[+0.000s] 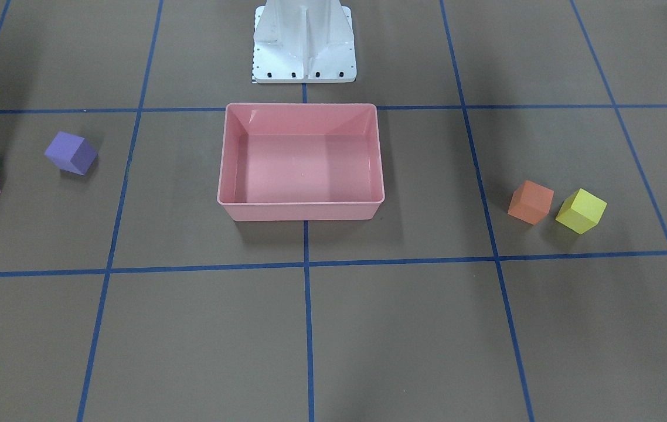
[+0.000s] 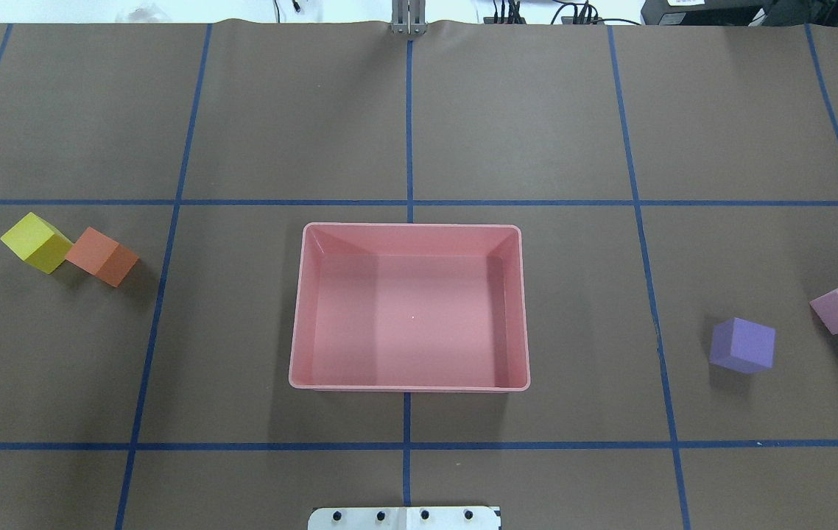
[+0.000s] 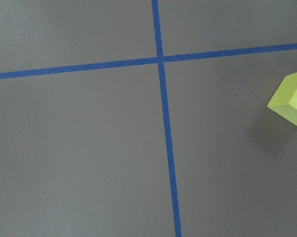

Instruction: Place blocks into pink bin with both arms

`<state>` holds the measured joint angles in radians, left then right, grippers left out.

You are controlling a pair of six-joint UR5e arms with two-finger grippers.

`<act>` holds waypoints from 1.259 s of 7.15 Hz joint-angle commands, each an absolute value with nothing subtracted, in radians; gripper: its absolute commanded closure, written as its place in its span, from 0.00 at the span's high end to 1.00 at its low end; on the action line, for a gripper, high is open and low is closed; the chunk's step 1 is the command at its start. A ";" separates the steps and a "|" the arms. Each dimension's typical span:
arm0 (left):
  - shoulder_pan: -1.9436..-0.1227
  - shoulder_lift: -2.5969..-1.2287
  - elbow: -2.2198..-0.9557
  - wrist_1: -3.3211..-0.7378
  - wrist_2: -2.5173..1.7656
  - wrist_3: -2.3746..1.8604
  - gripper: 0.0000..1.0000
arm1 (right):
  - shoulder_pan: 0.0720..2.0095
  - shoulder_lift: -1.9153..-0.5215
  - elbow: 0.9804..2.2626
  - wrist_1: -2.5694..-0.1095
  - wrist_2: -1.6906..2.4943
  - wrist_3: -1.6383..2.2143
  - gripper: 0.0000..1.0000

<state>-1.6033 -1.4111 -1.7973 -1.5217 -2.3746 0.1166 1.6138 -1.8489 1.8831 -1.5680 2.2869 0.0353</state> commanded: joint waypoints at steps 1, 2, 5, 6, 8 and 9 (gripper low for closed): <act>-1.603 -1.411 -1.798 -1.523 -2.376 0.117 1.00 | 1.614 -1.848 1.882 -1.565 2.287 0.037 1.00; -1.601 -1.419 -1.799 -1.528 -2.376 0.118 1.00 | 1.614 -1.842 1.882 -1.565 2.289 0.040 1.00; -1.598 -1.416 -1.877 -1.561 -2.373 0.176 1.00 | 1.612 -1.786 1.885 -1.566 2.302 0.040 1.00; -1.592 -1.433 -1.864 -1.572 -2.375 0.179 1.00 | 1.611 -1.784 1.878 -1.568 2.303 0.057 1.00; -1.551 -1.522 -1.807 -1.572 -2.434 0.141 1.00 | 1.611 -1.787 1.875 -1.560 2.301 0.040 1.00; -1.496 -1.534 -1.807 -1.578 -2.434 0.126 1.00 | 1.611 -1.787 1.875 -1.560 2.302 0.043 1.00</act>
<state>-1.5449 -1.5111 -1.8191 -1.5701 -2.4179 0.1472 1.6107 -1.7867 1.8758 -1.5619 2.3018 0.0455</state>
